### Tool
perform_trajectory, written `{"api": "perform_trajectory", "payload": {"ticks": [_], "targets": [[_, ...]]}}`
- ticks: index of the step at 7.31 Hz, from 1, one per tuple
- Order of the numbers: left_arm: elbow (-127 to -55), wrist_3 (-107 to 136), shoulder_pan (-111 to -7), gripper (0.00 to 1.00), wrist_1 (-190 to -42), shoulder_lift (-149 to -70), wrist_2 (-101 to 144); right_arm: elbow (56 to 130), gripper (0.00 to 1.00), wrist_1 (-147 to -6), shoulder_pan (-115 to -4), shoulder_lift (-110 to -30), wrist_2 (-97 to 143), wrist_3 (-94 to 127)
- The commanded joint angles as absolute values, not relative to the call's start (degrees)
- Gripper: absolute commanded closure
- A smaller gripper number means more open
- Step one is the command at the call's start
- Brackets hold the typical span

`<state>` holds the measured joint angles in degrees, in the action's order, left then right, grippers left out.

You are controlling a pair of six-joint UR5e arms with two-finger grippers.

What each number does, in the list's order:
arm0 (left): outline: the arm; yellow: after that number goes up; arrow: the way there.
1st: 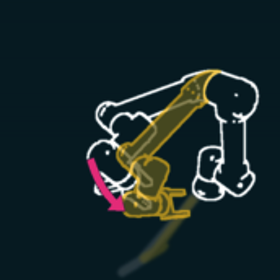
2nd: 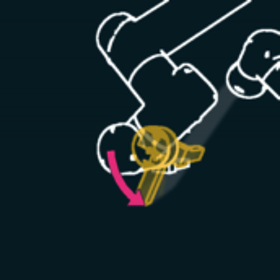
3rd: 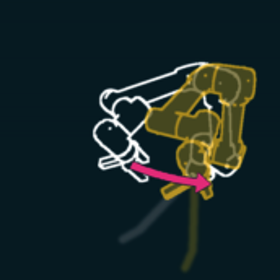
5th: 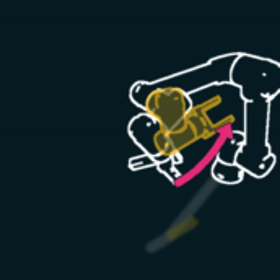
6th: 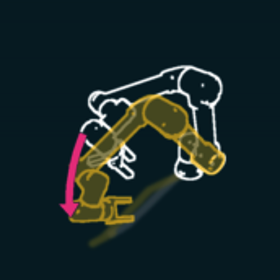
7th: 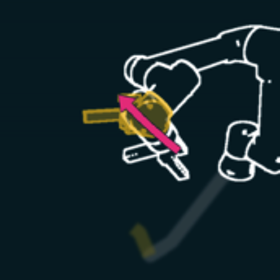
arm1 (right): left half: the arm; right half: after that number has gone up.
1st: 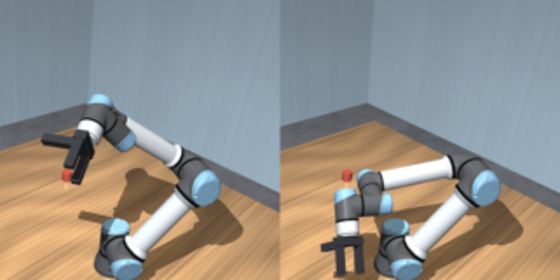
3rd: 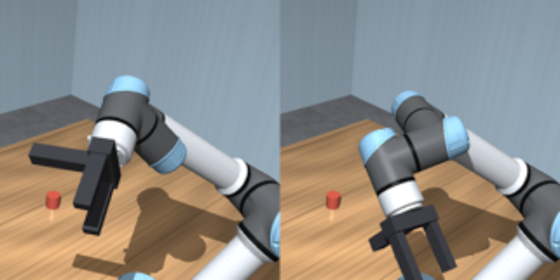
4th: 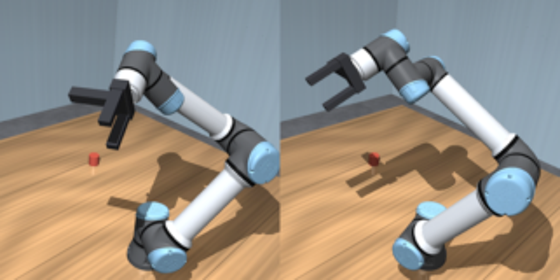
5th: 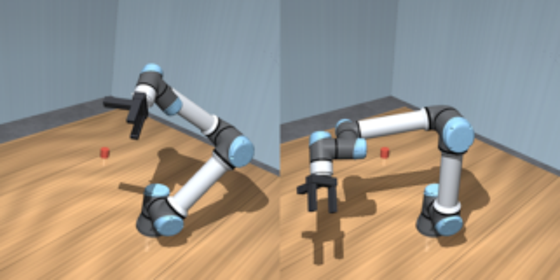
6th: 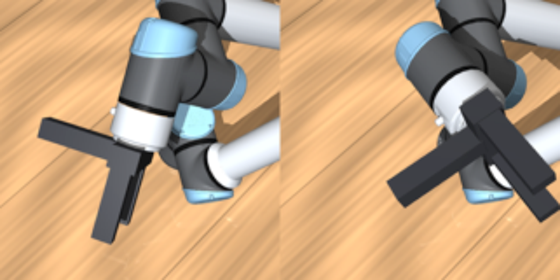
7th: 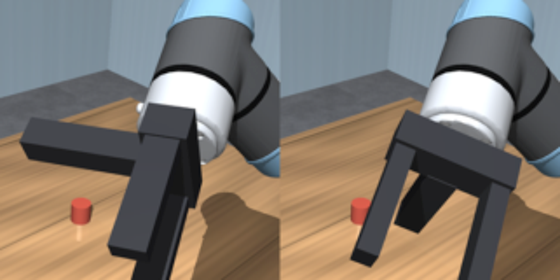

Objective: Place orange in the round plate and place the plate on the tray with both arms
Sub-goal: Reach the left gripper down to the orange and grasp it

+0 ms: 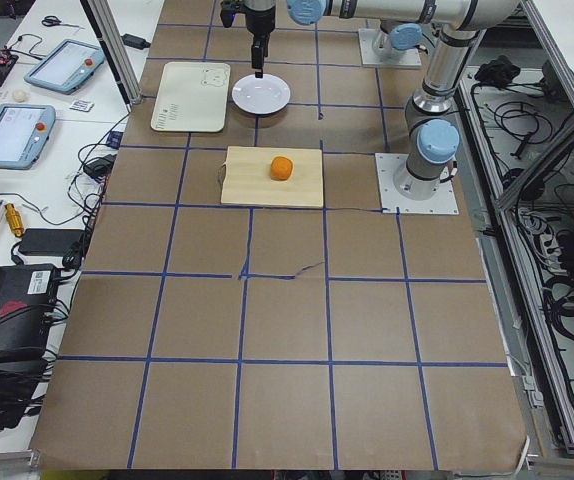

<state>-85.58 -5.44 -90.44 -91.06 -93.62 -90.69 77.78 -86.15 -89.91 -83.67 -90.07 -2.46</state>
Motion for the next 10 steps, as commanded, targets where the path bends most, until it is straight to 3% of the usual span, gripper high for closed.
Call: {"api": "perform_trajectory", "payload": {"ticks": [1,4,7,10], "targets": [[-89.5,-5.8,-89.7,0.00,-90.5,-94.8,-90.9,77.8,0.00,-86.1,-89.9,-83.7,-90.1,-2.5],[-104.7,-13.4,-81.0,0.00,-79.4,-95.5,-90.9,77.8,0.00,-86.2,-90.0,-83.7,-90.1,-2.5],[-116.1,-21.6,-79.3,0.00,-65.6,-96.8,-95.7,77.8,0.00,-86.1,-90.0,-83.7,-90.1,-2.5],[-118.1,-21.4,-78.5,0.00,-60.4,-101.2,-93.9,77.8,0.00,-86.1,-90.0,-83.7,-90.1,-2.5]]}}
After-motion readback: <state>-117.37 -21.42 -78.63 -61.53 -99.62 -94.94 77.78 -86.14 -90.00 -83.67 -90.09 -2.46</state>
